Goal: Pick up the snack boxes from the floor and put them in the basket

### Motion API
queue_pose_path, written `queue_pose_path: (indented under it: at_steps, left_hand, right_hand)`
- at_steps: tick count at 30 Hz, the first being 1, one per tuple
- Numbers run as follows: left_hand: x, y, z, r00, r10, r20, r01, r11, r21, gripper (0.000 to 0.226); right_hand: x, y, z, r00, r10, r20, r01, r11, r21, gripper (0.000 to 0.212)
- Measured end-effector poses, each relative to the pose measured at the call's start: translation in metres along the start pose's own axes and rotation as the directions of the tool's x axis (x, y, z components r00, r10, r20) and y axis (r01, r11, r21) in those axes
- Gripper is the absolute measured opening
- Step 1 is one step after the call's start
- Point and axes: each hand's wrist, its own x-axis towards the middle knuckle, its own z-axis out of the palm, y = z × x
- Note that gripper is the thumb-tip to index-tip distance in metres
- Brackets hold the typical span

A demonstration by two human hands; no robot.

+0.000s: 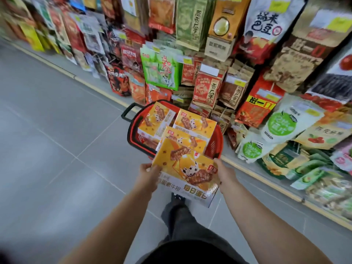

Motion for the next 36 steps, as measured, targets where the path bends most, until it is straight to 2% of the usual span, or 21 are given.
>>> queue_pose_path:
  at_steps: [2, 5, 6, 10, 12, 16, 19, 21, 23, 25, 27, 30, 32, 34, 36]
  left_hand:
    - [0.021, 0.017, -0.007, 0.999, 0.019, -0.029, -0.019, 1.000, -0.019, 0.029]
    - [0.057, 0.056, -0.015, 0.995, 0.038, -0.089, -0.042, 0.998, -0.041, 0.026]
    - [0.069, 0.071, -0.018, 0.992, 0.044, -0.119, -0.050, 0.997, -0.053, 0.027]
    - [0.112, 0.121, -0.034, 0.973, 0.018, -0.230, -0.031, 0.998, -0.054, 0.037]
    - [0.137, 0.143, -0.039, 0.981, -0.015, -0.191, -0.007, 0.994, -0.111, 0.045]
    - [0.176, 0.166, -0.043, 0.984, -0.057, -0.168, 0.037, 0.992, -0.120, 0.022]
    - [0.205, 0.180, -0.046, 0.984, -0.074, -0.160, 0.061, 0.994, -0.085, 0.009]
    - [0.231, 0.194, -0.050, 0.985, -0.087, -0.147, 0.084, 0.996, -0.025, 0.010]
    - [0.259, 0.209, -0.053, 0.990, -0.090, -0.112, 0.096, 0.994, 0.051, 0.022]
    - [0.286, 0.224, -0.054, 0.992, -0.104, -0.070, 0.111, 0.988, 0.109, 0.034]
    - [0.310, 0.242, -0.052, 0.994, -0.108, -0.035, 0.112, 0.981, 0.158, 0.031]
    - [0.355, 0.268, -0.043, 0.992, -0.123, 0.007, 0.118, 0.964, 0.236, 0.025]
    - [0.380, 0.282, -0.034, 0.988, -0.154, 0.028, 0.138, 0.938, 0.318, 0.028]
    - [0.408, 0.287, -0.020, 0.978, -0.199, 0.055, 0.164, 0.911, 0.379, 0.019]
    - [0.431, 0.286, -0.009, 0.950, -0.296, 0.096, 0.220, 0.858, 0.465, 0.028]
  right_hand:
    - [0.012, -0.023, 0.029, 0.999, -0.029, 0.025, 0.030, 0.999, -0.023, 0.070]
    - [0.036, -0.063, 0.075, 0.998, -0.031, 0.061, 0.035, 0.998, -0.056, 0.104]
    - [0.039, -0.079, 0.089, 0.997, -0.014, 0.081, 0.022, 0.996, -0.088, 0.107]
    - [0.060, -0.129, 0.149, 0.992, -0.037, 0.118, 0.061, 0.977, -0.203, 0.094]
    - [0.077, -0.153, 0.178, 0.990, -0.065, 0.127, 0.094, 0.967, -0.236, 0.087]
    - [0.092, -0.187, 0.220, 0.992, -0.046, 0.121, 0.087, 0.933, -0.351, 0.092]
    - [0.102, -0.204, 0.239, 0.995, -0.040, 0.089, 0.069, 0.931, -0.358, 0.088]
    - [0.115, -0.211, 0.254, 1.000, 0.010, 0.029, 0.001, 0.932, -0.363, 0.086]
    - [0.127, -0.216, 0.272, 0.999, 0.037, -0.009, -0.038, 0.936, -0.351, 0.088]
    - [0.161, -0.210, 0.286, 0.996, 0.073, -0.046, -0.085, 0.929, -0.361, 0.103]
    - [0.205, -0.195, 0.300, 0.988, 0.126, -0.091, -0.150, 0.928, -0.342, 0.111]
    - [0.197, -0.220, 0.324, 0.974, 0.185, -0.131, -0.214, 0.939, -0.268, 0.102]
    - [0.208, -0.226, 0.332, 0.966, 0.191, -0.176, -0.233, 0.937, -0.260, 0.083]
    - [0.230, -0.228, 0.334, 0.955, 0.218, -0.199, -0.256, 0.948, -0.189, 0.068]
    - [0.248, -0.230, 0.333, 0.951, 0.238, -0.199, -0.263, 0.958, -0.111, 0.049]
